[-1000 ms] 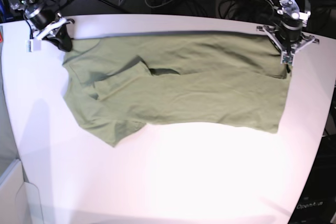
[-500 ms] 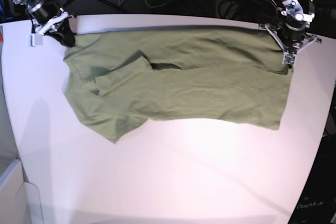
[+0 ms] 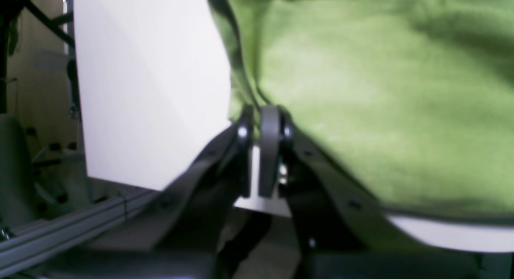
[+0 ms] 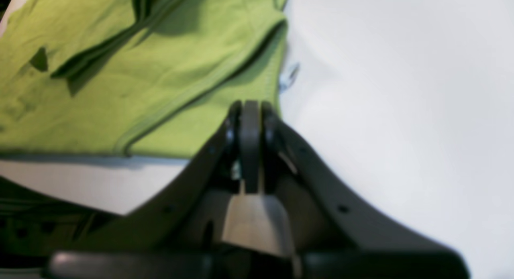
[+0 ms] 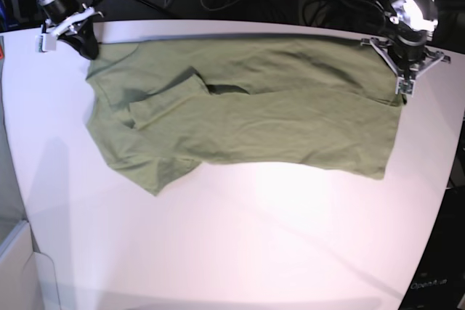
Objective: Fold the T-shirt properly
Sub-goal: 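Drag the shirt edge with both grippers toward the arm bases, flattening it, then release the edge and move both grippers to the shirt's hem corners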
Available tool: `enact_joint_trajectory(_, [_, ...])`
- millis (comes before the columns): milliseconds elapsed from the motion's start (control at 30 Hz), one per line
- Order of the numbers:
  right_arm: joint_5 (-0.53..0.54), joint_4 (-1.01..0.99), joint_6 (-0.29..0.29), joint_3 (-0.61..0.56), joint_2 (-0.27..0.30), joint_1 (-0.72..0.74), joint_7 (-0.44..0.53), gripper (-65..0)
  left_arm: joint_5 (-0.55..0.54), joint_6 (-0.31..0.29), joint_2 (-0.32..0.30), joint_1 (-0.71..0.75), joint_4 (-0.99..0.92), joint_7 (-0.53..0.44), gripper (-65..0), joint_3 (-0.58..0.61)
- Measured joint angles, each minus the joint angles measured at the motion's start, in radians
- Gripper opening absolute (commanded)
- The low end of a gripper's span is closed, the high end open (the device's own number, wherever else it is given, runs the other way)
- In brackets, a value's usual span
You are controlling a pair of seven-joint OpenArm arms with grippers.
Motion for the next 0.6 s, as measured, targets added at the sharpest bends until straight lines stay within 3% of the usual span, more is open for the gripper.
enact_joint_trajectory(267, [0.001, 0.038, -0.01, 0.0, 0.034, 0.0, 0.053, -64.1, -0.003, 0.0, 0.029, -0.003, 0.07, 0.0, -62.5, -0.002])
enact_joint_trajectory(400, [0.001, 0.124, -0.01, 0.0, 0.084, 0.002, 0.05, -63.3, -0.003, 0.0, 0.028, -0.009, 0.082, 0.001, -62.4, -0.005])
enact_joint_trajectory(500, [-0.001, 0.181, 0.002, -0.003, 0.127, 0.014, 0.026, -53.7, -0.004, 0.0, 0.027, -0.046, 0.082, 0.007, -62.3, -0.03])
enact_joint_trajectory(600, [0.002, 0.208, -0.016, -0.003, 0.132, 0.107, -0.087, -41.4, -0.005, 0.0, 0.029, -0.101, 0.082, 0.005, -57.6, -0.067])
